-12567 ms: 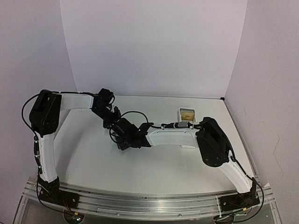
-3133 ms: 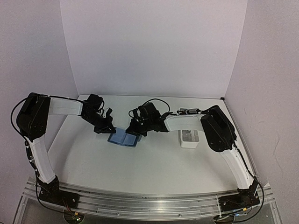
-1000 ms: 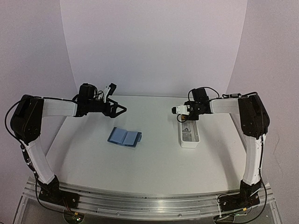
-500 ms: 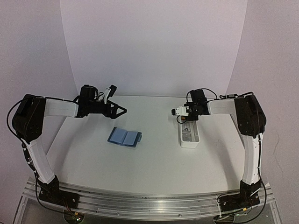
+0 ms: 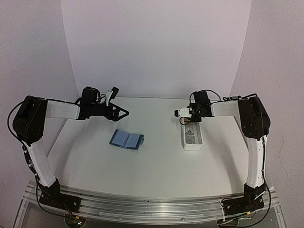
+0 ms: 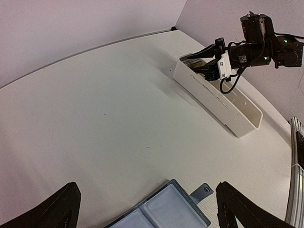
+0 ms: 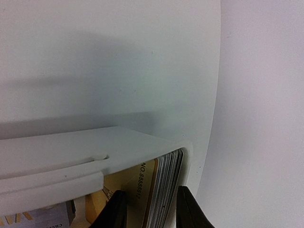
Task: Put the credit cards into the card holder
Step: Pick up the credit card from the storage box.
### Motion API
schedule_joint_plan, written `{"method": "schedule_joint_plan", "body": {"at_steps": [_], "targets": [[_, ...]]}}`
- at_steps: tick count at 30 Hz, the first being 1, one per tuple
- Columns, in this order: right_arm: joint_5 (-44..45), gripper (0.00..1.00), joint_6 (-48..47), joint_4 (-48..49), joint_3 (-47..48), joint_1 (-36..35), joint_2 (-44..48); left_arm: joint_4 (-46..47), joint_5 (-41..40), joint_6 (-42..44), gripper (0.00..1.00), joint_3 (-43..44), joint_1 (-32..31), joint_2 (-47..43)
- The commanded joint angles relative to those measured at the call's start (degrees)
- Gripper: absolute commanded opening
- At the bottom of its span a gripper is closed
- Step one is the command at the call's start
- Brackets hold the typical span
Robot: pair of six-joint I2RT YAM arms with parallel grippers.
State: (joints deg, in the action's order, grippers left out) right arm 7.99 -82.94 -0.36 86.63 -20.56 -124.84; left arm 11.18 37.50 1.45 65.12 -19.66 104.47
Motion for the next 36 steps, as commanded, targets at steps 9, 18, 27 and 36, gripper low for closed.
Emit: {"method": "schedule_joint_plan", "body": {"at_steps": [9, 18, 27, 36], "targets": [[0.03, 0.26, 1.25, 1.24, -0.69, -0.1, -0.92, 1.77, 0.47, -0.14, 0.99, 0.55, 0.24, 0.59], [-0.17, 0.14, 2.6, 0.71, -1.54, -0.15, 0.23, 1.57, 0.93, -0.41, 1.0, 0.77, 0.19, 0.96], [-0.93, 0.0, 3.88, -1.82, -1.65, -0.11, 1.65, 1.15, 1.09, -0.48, 0.99, 0.45, 0.23, 0.57], [-2.42, 0.0, 5.54, -6.32, 0.44, -0.1, 2.02, 1.22, 1.44, -0.66, 0.99, 0.35, 0.19, 0.58]]}}
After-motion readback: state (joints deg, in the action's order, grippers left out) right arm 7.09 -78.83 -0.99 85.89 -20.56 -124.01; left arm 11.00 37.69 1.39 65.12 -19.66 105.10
